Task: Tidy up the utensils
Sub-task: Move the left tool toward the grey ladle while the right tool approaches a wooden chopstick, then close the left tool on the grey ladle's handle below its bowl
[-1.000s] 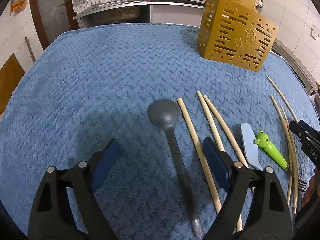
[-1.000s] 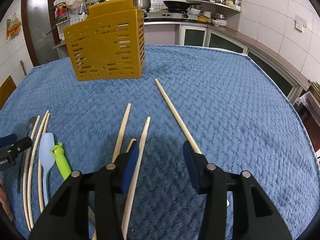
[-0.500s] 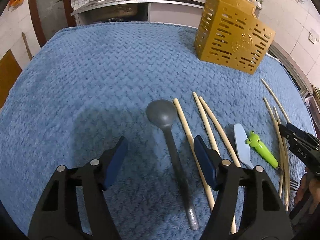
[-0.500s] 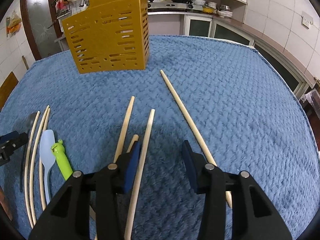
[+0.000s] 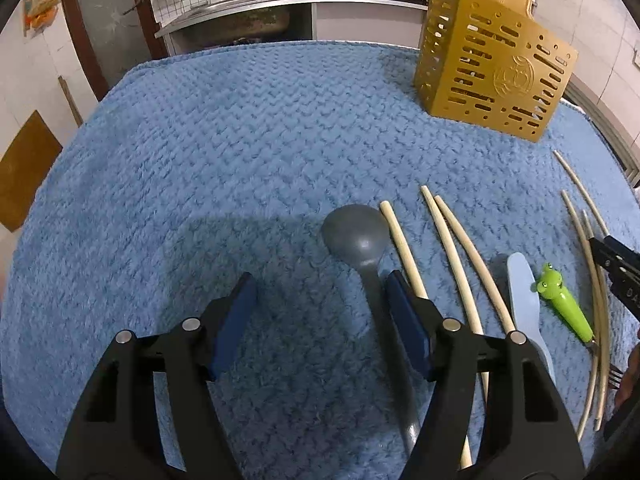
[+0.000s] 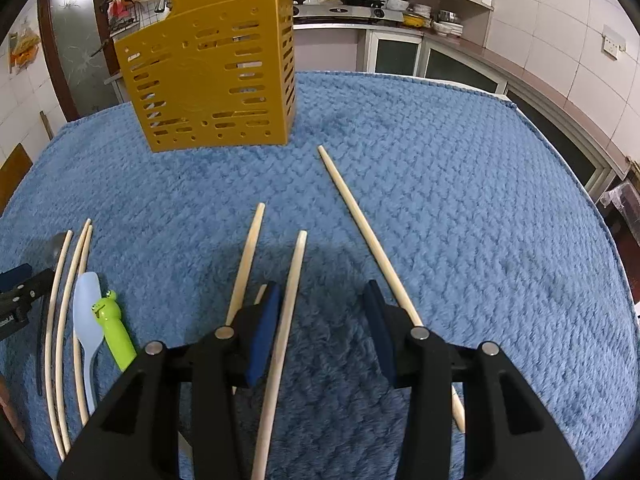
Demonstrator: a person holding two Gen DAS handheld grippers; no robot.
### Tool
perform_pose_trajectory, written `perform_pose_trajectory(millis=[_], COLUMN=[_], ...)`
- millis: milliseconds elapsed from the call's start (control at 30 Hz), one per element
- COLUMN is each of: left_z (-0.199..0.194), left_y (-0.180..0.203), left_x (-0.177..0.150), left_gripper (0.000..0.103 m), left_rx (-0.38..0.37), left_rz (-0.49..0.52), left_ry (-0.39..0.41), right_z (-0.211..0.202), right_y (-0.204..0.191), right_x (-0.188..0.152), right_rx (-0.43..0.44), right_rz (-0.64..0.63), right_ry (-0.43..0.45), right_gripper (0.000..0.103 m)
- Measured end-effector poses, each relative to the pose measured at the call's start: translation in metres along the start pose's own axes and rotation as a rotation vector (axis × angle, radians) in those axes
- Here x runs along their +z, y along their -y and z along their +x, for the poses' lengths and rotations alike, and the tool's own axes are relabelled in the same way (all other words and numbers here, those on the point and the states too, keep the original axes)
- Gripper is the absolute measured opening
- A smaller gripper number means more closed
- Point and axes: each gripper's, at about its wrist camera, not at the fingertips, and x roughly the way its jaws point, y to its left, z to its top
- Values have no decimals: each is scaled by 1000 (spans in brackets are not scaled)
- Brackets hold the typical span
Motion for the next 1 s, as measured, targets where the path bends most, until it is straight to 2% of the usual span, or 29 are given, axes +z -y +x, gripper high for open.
perform_pose_trajectory(millis=[333,500,600,833,933,1000], left_z=[15,17,17,23,22,20], left_y=[-1,-2,-1,0,2,5], left_x=[19,21,23,31,30,29], left_gripper=[75,75,75,75,71,63], left_rx=[7,-1,-8,-7,-6,-7], left_rz=[13,13,23,29,40,52], left_ry=[-31,-30,-38,-55,-45,-35], right_z=[3,2,1,3,4,3], right_y=[3,1,2,0,0,0], right_x=[4,4,4,6,8,8], right_rx=[3,6,28,25,30,30], right_rz=[10,5,12,2,3,3], right_ry=[-29,-26,-23,-36,-46,-42], right_gripper=[44,43,36,37,38,37])
